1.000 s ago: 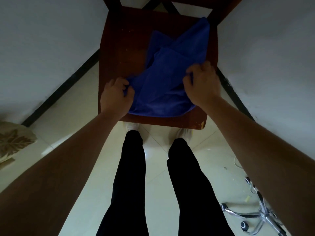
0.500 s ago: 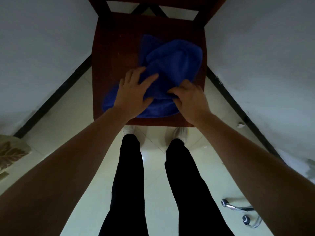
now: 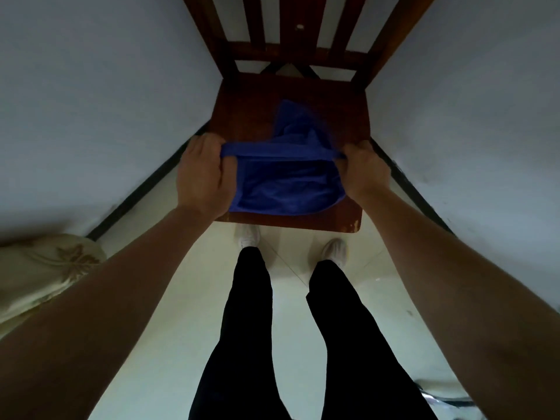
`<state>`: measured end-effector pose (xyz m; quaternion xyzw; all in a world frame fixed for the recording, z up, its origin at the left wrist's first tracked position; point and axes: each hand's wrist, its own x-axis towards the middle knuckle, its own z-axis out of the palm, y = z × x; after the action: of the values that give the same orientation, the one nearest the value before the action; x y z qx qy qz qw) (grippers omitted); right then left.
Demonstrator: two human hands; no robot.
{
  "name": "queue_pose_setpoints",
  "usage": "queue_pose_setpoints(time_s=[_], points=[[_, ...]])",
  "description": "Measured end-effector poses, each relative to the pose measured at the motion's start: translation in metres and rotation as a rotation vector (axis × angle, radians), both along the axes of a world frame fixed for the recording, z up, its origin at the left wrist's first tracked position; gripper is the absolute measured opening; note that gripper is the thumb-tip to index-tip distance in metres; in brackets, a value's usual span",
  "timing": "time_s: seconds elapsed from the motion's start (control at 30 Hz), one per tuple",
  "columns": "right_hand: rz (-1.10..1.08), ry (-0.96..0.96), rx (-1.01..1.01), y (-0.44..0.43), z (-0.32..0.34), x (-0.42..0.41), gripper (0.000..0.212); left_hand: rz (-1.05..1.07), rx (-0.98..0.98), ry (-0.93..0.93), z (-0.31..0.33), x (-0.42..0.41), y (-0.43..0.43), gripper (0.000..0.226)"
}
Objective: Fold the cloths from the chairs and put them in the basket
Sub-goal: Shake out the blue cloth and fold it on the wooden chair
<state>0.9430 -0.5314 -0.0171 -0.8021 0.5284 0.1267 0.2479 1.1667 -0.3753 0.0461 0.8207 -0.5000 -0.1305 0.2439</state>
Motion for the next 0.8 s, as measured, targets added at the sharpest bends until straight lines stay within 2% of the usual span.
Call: queue_pose_setpoints(time_s=[0.13, 0.27, 0.4, 0.6, 0.8], points=[[-0.052, -0.145, -0.033, -0.005, 0.066, 0.010, 0.036, 0.161, -0.030, -0.040, 0.088, 0.017, -0.004, 0.034], [-0.108, -0.374, -0.100, -0.011, 0.146, 0.020, 0.030, 0.208, -0.028, -0.200, 0.180, 0.022, 0.001, 0.024], [-0.088, -0.546, -0.165, -0.019, 0.214, 0.026, 0.026, 0.310, -0.057, -0.280, 0.240, 0.012, 0.010, 0.019], [-0.030, -0.593, -0.307, -0.037, 0.306, 0.014, 0.028, 0.505, -0.168, -0.181, 0.303, 0.017, 0.013, 0.026], [-0.089, -0.638, -0.434, -0.030, 0.380, -0.004, 0.033, 0.386, -0.262, -0.140, 0.362, 0.028, 0.002, 0.021]])
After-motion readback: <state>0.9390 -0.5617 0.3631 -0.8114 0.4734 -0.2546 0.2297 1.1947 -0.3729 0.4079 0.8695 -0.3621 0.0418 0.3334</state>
